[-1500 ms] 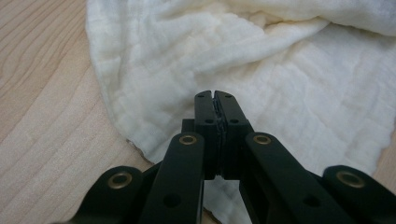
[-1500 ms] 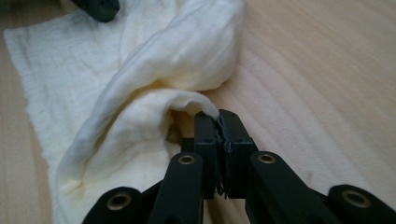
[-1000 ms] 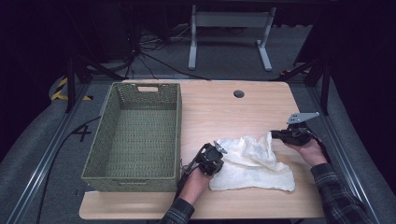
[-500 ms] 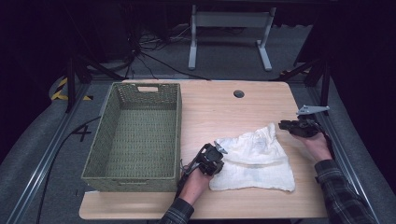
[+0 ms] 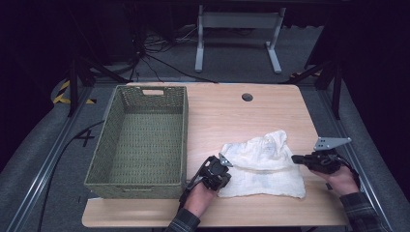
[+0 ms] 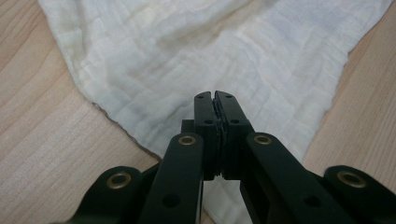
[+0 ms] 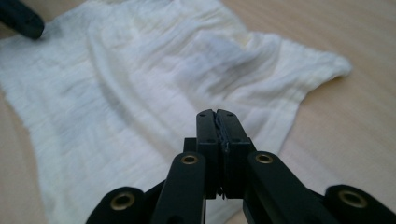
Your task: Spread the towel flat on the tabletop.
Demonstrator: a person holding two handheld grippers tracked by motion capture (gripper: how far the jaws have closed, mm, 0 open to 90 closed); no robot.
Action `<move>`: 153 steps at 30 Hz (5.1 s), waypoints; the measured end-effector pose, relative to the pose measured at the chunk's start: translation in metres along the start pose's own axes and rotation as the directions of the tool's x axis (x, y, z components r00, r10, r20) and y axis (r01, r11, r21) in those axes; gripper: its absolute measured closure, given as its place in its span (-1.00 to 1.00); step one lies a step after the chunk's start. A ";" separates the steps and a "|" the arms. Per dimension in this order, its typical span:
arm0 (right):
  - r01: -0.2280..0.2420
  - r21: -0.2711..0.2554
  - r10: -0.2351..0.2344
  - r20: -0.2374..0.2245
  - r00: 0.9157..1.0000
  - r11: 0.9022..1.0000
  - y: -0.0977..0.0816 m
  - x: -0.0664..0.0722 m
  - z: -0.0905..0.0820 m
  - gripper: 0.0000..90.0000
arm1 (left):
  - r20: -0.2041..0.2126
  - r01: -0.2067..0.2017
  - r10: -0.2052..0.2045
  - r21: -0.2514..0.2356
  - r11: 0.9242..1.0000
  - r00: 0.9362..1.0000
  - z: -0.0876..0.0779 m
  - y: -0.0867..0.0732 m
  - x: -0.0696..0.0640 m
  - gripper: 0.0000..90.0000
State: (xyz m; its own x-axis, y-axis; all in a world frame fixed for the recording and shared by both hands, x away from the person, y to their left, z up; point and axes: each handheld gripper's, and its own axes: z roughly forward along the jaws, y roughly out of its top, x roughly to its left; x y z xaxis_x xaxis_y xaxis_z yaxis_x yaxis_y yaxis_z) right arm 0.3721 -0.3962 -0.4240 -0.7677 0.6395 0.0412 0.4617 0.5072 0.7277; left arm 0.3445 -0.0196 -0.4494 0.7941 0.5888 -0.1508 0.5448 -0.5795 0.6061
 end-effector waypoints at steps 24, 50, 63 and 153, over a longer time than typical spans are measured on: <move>0.060 0.141 -0.042 -0.130 0.991 0.988 -0.040 0.038 -0.003 0.99 | 0.019 -0.016 0.015 0.054 0.998 1.000 -0.004 -0.013 -0.011 1.00; 0.106 0.103 -0.088 -0.158 0.983 0.989 -0.038 0.049 -0.011 0.88 | -0.067 0.065 -0.070 -0.073 0.995 0.995 -0.012 0.011 0.001 0.70; 0.099 0.083 -0.085 -0.158 0.984 0.992 -0.034 0.047 -0.008 0.76 | -0.117 0.135 -0.139 -0.043 0.990 0.983 0.024 0.043 0.052 0.53; 0.100 0.111 -0.093 -0.068 0.993 0.989 -0.051 0.048 -0.013 0.77 | 0.034 -0.044 0.047 -0.068 0.997 0.998 0.006 0.062 0.009 0.91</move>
State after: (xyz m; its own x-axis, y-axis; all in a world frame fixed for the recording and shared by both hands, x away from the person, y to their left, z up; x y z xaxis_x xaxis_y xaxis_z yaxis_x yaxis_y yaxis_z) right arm 0.3062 -0.3988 -0.4506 -0.8355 0.5492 0.0198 0.4292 0.6296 0.6477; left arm 0.3870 -0.0533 -0.4176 0.8274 0.5416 -0.1486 0.4893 -0.5653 0.6641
